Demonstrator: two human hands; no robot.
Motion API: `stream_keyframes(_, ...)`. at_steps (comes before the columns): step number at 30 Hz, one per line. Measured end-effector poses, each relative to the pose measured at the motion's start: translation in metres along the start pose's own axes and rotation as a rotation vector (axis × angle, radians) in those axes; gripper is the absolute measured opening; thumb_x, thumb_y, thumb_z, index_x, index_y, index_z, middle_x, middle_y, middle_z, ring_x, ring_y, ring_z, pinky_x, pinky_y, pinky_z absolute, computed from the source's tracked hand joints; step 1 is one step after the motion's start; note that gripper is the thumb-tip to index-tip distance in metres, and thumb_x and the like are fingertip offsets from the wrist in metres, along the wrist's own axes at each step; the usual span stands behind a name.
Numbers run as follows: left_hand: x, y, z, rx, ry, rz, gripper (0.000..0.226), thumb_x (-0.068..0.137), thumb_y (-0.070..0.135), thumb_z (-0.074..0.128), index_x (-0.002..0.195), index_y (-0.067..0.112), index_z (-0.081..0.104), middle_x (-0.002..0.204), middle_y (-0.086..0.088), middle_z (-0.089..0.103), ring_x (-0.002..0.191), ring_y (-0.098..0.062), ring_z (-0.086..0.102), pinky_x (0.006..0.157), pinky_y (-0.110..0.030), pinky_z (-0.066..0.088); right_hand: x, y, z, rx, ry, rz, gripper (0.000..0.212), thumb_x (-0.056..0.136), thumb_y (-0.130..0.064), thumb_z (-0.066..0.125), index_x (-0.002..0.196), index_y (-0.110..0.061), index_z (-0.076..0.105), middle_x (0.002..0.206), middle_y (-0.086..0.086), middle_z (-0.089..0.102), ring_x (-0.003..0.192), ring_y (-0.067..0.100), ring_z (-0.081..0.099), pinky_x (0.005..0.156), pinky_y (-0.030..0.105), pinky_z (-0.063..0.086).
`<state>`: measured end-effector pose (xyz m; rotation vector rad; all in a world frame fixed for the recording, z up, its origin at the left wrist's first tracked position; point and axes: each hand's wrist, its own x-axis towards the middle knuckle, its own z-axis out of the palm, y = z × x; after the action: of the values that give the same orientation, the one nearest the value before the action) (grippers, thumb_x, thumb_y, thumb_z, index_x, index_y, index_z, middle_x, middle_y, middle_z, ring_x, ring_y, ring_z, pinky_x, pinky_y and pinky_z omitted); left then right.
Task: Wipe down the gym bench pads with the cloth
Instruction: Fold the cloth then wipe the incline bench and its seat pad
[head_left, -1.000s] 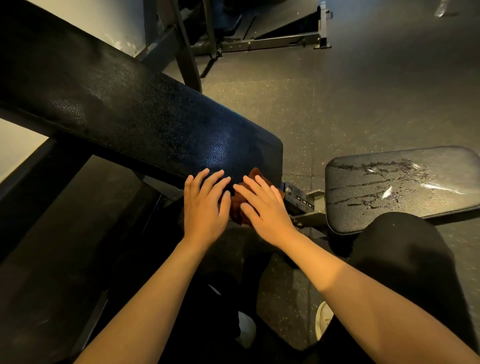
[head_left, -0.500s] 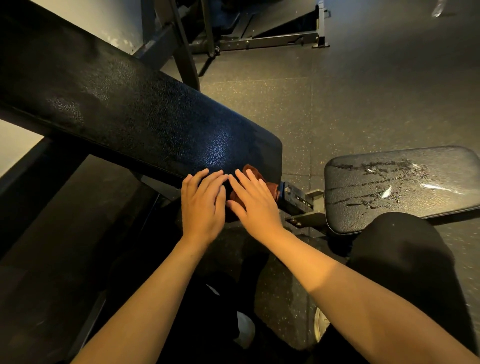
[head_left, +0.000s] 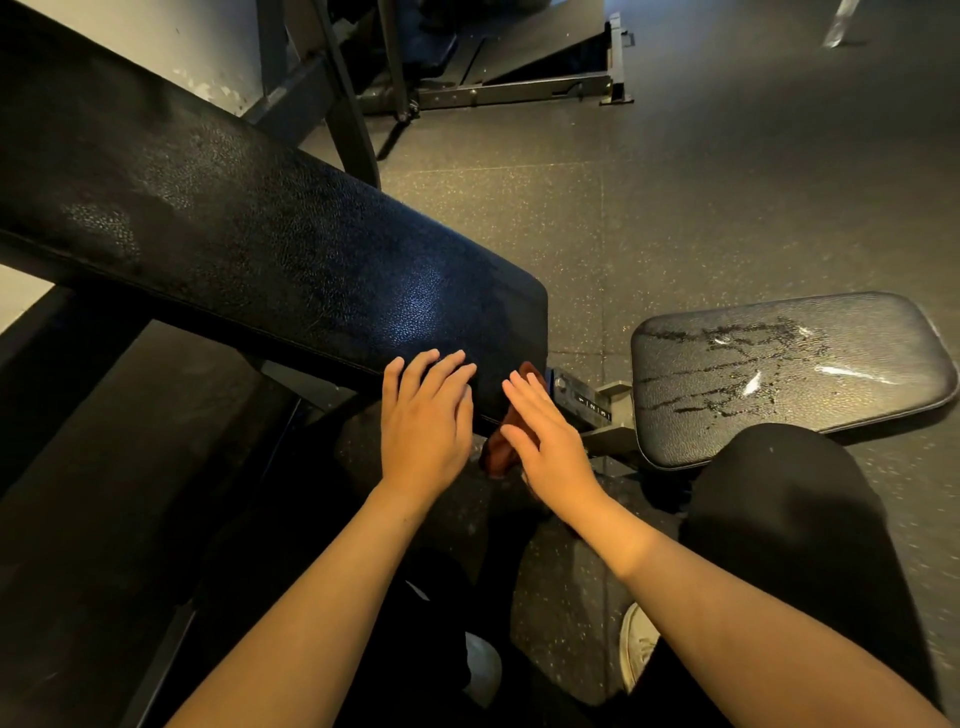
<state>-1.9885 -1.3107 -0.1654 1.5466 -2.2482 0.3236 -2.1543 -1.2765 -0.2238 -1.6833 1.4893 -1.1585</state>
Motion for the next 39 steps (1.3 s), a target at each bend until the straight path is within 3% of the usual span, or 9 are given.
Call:
stream_keyframes(4,0.009,-0.002,-0.001,0.017,-0.006,-0.004,0.041,0.1,0.034,0.04,0.131,0.025,0.065,0.14,0.009,0.06,0.136,-0.017,0.044,0.116,-0.045,0.024,0.022,-0.021,-0.01,0.097,0.06,0.135,0.05,0.103,-0.014,0.051,0.151,-0.027,0.04,0.156,-0.012,0.035,0.143,-0.006,0.022,0.109,0.0,0.014)
stream_keyframes(11,0.026,0.011,0.007,0.084,-0.033,-0.007,0.038,0.101,0.037,0.041,0.128,0.029,0.067,0.139,0.012,0.061,0.133,-0.015,0.046,0.108,-0.047,0.023,0.071,-0.035,-0.008,0.013,0.039,0.175,0.045,0.106,-0.018,0.045,0.151,-0.023,0.042,0.16,-0.001,0.035,0.152,0.012,0.017,0.123,0.035,0.017)
stream_keyframes(17,0.022,0.013,0.014,0.071,0.02,-0.025,0.034,0.099,0.036,0.049,0.125,0.028,0.069,0.138,0.011,0.061,0.131,-0.015,0.047,0.107,-0.047,0.027,0.023,-0.026,0.013,0.004,0.129,0.236,0.042,0.108,-0.024,0.037,0.149,-0.023,0.044,0.16,-0.008,0.033,0.152,0.006,0.011,0.124,0.033,0.012)
stream_keyframes(22,0.022,0.013,0.013,0.079,-0.021,-0.035,0.035,0.101,0.038,0.047,0.128,0.029,0.067,0.141,0.012,0.059,0.133,-0.015,0.046,0.108,-0.047,0.03,0.066,-0.027,0.002,0.01,0.124,0.272,0.042,0.108,-0.016,0.037,0.149,-0.019,0.044,0.161,0.0,0.032,0.152,0.014,0.014,0.121,0.029,0.013)
stream_keyframes(26,0.023,0.014,0.008,0.075,-0.043,-0.036,0.032,0.101,0.037,0.051,0.128,0.029,0.067,0.141,0.01,0.06,0.134,-0.016,0.046,0.108,-0.046,0.028,0.076,-0.031,-0.004,0.134,0.262,0.358,0.04,0.103,-0.02,0.05,0.141,-0.032,0.042,0.147,0.0,0.023,0.131,0.021,0.041,0.103,0.028,0.04)
stream_keyframes(28,0.025,0.015,0.006,0.082,-0.047,-0.032,0.033,0.101,0.037,0.049,0.126,0.029,0.068,0.139,0.009,0.061,0.133,-0.017,0.047,0.107,-0.047,0.028,0.06,-0.033,0.0,0.095,0.311,0.371,0.032,0.099,-0.029,0.058,0.125,-0.031,0.039,0.127,-0.004,0.023,0.111,0.017,0.045,0.089,0.028,0.044)
stream_keyframes(30,0.031,0.014,0.004,0.096,-0.06,-0.013,0.037,0.1,0.039,0.044,0.125,0.029,0.069,0.137,0.009,0.063,0.131,-0.018,0.048,0.106,-0.046,0.027,0.042,-0.031,0.007,0.054,0.264,0.375,0.03,0.098,-0.036,0.058,0.121,-0.028,0.041,0.127,-0.002,0.026,0.111,0.018,0.047,0.092,0.033,0.047)
stream_keyframes(33,0.048,0.013,0.0,0.12,-0.118,0.038,0.038,0.101,0.039,0.041,0.127,0.03,0.068,0.139,0.01,0.061,0.129,-0.017,0.049,0.105,-0.045,0.027,0.027,-0.029,0.012,0.002,0.199,0.299,0.037,0.101,-0.033,0.054,0.135,-0.022,0.047,0.143,0.0,0.029,0.125,0.017,0.044,0.105,0.029,0.04)
stream_keyframes(39,0.067,0.014,0.009,0.211,-0.162,0.053,0.038,0.103,0.042,0.041,0.13,0.029,0.065,0.143,0.007,0.057,0.129,-0.021,0.047,0.105,-0.048,0.027,0.074,-0.025,-0.005,-0.09,0.146,0.275,0.038,0.106,-0.018,0.041,0.142,-0.016,0.053,0.152,0.003,0.036,0.137,0.015,0.038,0.104,0.014,0.021)
